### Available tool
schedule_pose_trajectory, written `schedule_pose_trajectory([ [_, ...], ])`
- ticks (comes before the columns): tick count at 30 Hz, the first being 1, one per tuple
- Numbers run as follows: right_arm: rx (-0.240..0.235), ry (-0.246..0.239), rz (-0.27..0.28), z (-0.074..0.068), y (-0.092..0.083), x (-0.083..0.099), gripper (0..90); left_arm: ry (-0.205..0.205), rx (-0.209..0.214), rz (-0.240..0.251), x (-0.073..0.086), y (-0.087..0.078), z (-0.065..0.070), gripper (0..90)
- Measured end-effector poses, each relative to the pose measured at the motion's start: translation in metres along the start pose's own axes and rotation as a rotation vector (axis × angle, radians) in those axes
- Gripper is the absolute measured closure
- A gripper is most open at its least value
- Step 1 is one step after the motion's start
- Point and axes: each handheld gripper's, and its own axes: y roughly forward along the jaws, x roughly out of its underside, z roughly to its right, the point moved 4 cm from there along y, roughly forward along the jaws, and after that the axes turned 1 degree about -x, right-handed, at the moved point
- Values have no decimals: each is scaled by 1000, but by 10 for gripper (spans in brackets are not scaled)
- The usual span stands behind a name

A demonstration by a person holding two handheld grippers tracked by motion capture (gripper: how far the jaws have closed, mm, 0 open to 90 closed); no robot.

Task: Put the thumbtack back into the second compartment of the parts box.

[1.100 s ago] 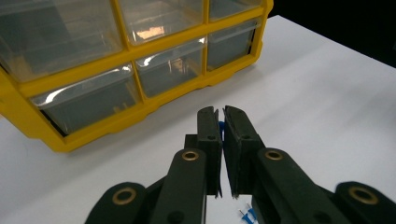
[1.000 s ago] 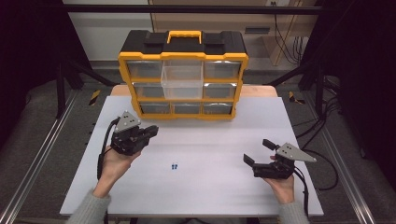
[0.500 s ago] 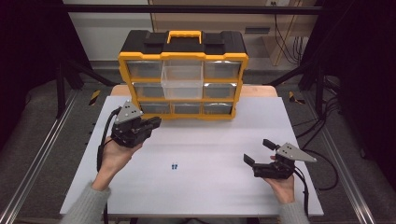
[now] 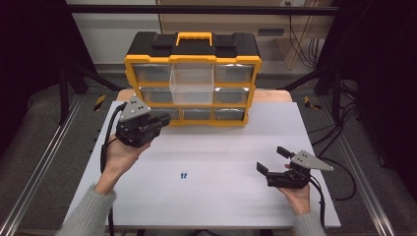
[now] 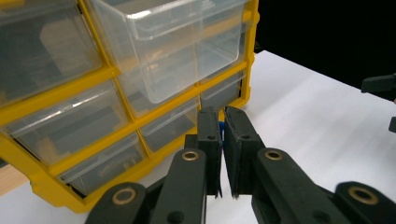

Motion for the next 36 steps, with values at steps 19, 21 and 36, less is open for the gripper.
schedule_pose_trajectory([
  [19, -2, 0, -4, 0, 0, 0, 14, 31, -15, 4, -35, 0, -1, 842],
  [21, -2, 0, -2, 0, 0, 0, 14, 27, -16, 9, -39, 1, -1, 842],
  [36, -2, 0, 1, 0, 0, 0, 14, 37, -42, 14, -66, 11, -4, 842],
])
